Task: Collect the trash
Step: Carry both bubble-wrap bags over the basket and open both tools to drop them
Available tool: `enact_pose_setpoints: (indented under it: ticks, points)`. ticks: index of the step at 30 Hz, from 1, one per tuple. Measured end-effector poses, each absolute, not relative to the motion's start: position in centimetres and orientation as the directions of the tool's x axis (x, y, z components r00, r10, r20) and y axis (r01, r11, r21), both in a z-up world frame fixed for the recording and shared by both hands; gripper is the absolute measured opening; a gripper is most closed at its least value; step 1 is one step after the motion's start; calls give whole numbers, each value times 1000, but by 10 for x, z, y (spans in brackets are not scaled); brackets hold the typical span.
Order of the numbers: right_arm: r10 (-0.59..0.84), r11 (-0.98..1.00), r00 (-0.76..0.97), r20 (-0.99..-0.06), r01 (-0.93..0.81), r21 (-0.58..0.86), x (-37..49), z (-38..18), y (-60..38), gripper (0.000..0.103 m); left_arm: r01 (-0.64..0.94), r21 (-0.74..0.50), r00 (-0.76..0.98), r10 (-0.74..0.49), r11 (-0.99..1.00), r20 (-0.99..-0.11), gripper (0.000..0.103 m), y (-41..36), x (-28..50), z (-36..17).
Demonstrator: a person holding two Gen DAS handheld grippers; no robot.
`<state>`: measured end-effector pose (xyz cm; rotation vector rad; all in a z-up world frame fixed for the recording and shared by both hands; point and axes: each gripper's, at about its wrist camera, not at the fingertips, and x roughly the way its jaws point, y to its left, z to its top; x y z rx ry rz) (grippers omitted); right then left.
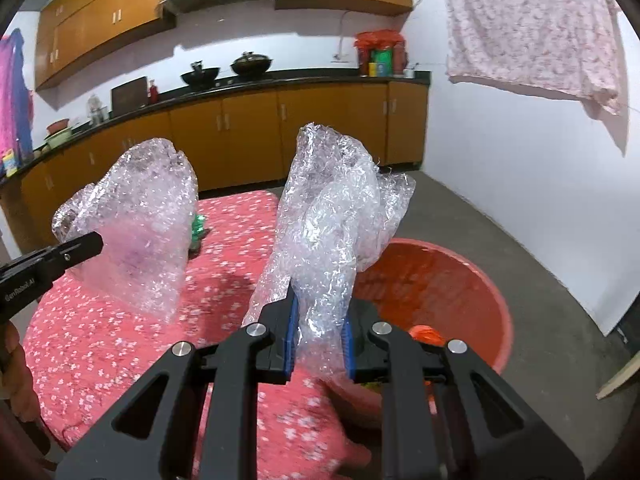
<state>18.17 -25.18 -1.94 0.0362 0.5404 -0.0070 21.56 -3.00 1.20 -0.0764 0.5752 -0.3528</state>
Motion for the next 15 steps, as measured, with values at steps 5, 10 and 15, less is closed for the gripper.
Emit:
enact_pose_setpoints:
  ticks: [5,10,15]
  points:
    - [-32,998,859,-511,58,35,178,-20,-270,18,366,-173,752,-400,914,-524,5,-60,218,8]
    - [-63,994,855,-514,100,45,172,-27,-286,18,417,-169,726,-439,893,-529,5,-88,221,5]
    - [-88,989,849,-521,136,56,172,-31,-302,18,457,-174,698,-472,873,-539,5,-116,229,0]
